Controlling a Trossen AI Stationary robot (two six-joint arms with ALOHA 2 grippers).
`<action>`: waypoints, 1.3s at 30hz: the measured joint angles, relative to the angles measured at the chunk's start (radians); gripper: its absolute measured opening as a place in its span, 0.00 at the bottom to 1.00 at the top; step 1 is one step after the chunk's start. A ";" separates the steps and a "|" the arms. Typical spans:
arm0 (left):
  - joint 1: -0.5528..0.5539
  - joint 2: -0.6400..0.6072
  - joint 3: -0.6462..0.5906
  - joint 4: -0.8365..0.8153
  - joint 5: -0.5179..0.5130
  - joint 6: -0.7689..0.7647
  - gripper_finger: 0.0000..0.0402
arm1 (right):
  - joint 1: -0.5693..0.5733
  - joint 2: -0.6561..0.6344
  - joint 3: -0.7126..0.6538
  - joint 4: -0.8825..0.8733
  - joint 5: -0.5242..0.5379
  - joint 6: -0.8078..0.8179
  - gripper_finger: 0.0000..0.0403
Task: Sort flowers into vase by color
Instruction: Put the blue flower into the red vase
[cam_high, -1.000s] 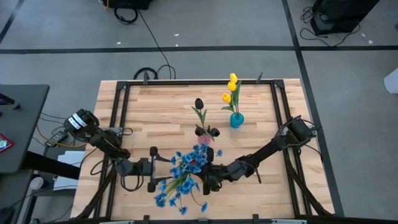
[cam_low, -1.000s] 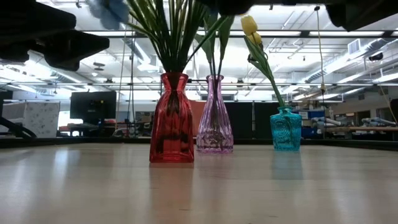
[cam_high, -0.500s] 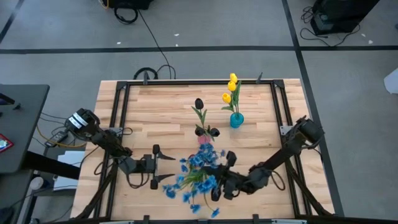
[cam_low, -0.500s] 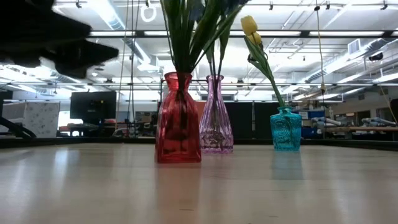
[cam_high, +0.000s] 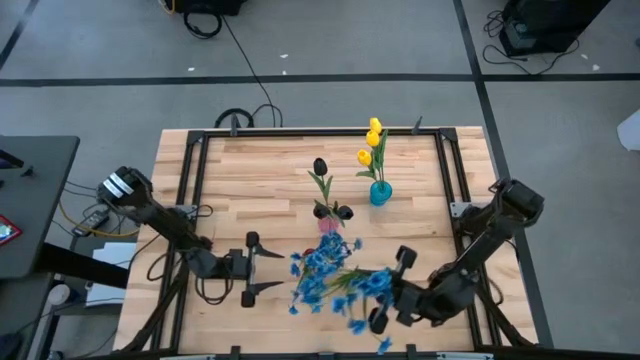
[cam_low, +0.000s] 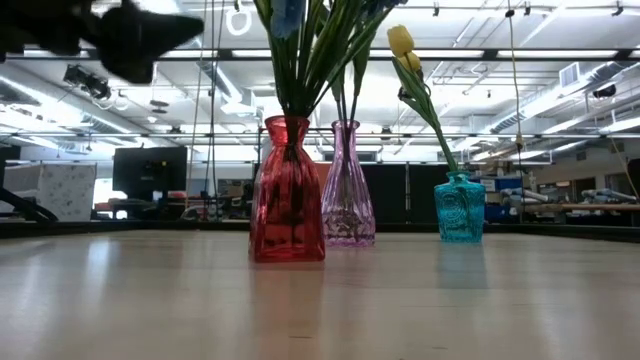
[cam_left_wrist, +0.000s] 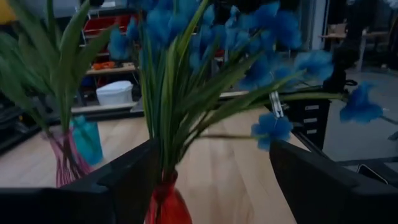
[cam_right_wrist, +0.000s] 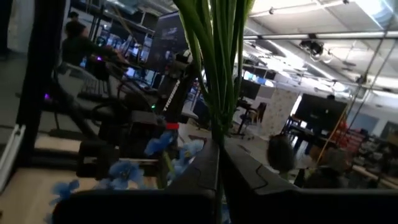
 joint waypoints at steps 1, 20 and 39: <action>0.000 -0.028 0.012 -0.043 0.001 0.010 0.76 | 0.006 -0.017 0.000 0.000 0.010 0.000 0.05; 0.106 -0.483 0.464 -1.007 0.061 0.080 0.66 | -0.290 -0.232 0.171 -0.654 -0.551 0.485 0.05; 0.184 -0.485 0.558 -1.000 0.142 0.173 0.63 | -0.495 -0.059 0.518 -1.031 -0.869 0.627 0.05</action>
